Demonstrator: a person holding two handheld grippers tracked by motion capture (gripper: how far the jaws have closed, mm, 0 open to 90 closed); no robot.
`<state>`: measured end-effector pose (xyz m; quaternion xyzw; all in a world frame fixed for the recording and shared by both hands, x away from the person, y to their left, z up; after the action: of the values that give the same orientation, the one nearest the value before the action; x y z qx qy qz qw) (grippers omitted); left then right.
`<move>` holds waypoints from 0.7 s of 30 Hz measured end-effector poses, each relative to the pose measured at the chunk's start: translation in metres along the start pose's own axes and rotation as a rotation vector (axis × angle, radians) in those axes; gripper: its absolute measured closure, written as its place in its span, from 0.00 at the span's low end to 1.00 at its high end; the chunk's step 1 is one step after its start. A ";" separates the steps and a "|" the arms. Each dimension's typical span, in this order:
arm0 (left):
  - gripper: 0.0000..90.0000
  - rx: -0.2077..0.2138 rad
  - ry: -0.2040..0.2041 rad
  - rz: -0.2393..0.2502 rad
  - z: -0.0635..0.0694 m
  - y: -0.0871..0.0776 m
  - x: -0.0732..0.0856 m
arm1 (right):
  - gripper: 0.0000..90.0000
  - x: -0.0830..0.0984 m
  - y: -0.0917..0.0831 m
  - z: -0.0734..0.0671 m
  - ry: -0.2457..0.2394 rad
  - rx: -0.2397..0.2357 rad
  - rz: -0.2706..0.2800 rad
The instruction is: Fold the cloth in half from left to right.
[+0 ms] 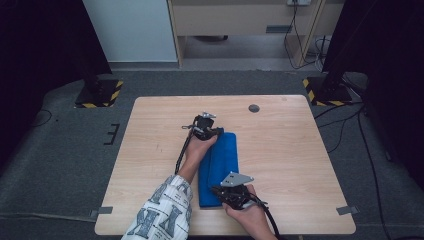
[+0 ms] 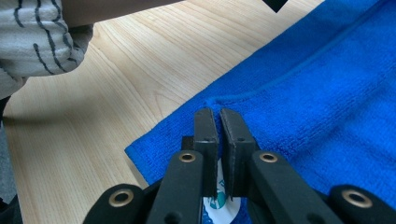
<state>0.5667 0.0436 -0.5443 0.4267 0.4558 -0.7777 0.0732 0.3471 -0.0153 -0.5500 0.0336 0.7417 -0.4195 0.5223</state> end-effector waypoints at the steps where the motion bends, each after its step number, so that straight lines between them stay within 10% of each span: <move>1: 0.93 -0.003 0.000 -0.002 0.000 0.001 0.000 | 0.95 0.001 0.000 0.000 0.005 0.000 -0.002; 21: 0.75 0.026 -0.002 0.005 0.013 0.008 -0.001 | 0.60 0.013 -0.016 0.029 0.063 0.094 -0.040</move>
<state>0.5635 0.0282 -0.5460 0.4280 0.4448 -0.7836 0.0699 0.3552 -0.0497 -0.5546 0.0566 0.7378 -0.4629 0.4881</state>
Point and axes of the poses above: each handheld gripper's, and its own axes: y roughly forward along the jaws, x roughly out of its underside, z roughly to its right, the point moved 7 cm from there along y, roughly forward along the jaws, and after that the axes turned 3 degrees about x, right-handed, at the moved point
